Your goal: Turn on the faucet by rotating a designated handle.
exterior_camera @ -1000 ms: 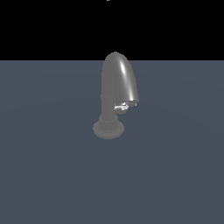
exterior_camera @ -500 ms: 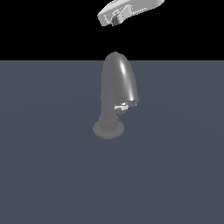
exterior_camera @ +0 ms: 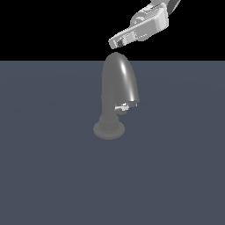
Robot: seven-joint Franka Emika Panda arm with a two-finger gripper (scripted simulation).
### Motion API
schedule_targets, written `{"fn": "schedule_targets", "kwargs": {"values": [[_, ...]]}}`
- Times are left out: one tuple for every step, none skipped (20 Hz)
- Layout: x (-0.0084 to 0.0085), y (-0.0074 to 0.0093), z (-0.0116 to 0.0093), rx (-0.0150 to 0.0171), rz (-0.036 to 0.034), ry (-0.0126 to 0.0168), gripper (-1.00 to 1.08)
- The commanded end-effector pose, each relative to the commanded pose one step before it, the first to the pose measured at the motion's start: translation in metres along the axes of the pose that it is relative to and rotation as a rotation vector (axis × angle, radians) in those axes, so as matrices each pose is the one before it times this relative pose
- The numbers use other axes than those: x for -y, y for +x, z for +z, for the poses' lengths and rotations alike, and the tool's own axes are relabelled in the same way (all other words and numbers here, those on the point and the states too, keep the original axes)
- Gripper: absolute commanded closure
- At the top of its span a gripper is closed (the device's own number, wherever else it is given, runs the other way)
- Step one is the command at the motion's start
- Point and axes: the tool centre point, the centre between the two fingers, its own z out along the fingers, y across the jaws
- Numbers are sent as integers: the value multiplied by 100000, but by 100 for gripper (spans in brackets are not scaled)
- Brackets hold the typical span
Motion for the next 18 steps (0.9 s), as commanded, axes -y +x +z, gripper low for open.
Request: {"fn": "schedule_targets", "kwargs": {"values": [[382, 1527, -49, 5383, 3922, 1401, 108], [158, 586, -24, 2062, 1521, 567, 108], [155, 575, -24, 2023, 1493, 558, 108], [153, 564, -25, 1989, 1468, 551, 108], [151, 555, -25, 1958, 1446, 544, 108], [150, 546, -25, 1929, 1426, 538, 108], [149, 538, -25, 1902, 1407, 533, 108], [147, 530, -25, 1874, 1388, 527, 108], [146, 521, -26, 1844, 1367, 520, 108], [145, 515, -26, 1826, 1355, 517, 108], [146, 513, -25, 1820, 1353, 517, 108], [147, 513, -25, 1817, 1353, 519, 108], [147, 509, -25, 1804, 1346, 518, 108], [145, 500, -25, 1774, 1325, 511, 108], [142, 487, -24, 1727, 1292, 499, 108], [137, 471, -22, 1668, 1251, 486, 108], [135, 462, -20, 1629, 1226, 479, 108], [136, 469, -19, 1648, 1243, 489, 108]]}}
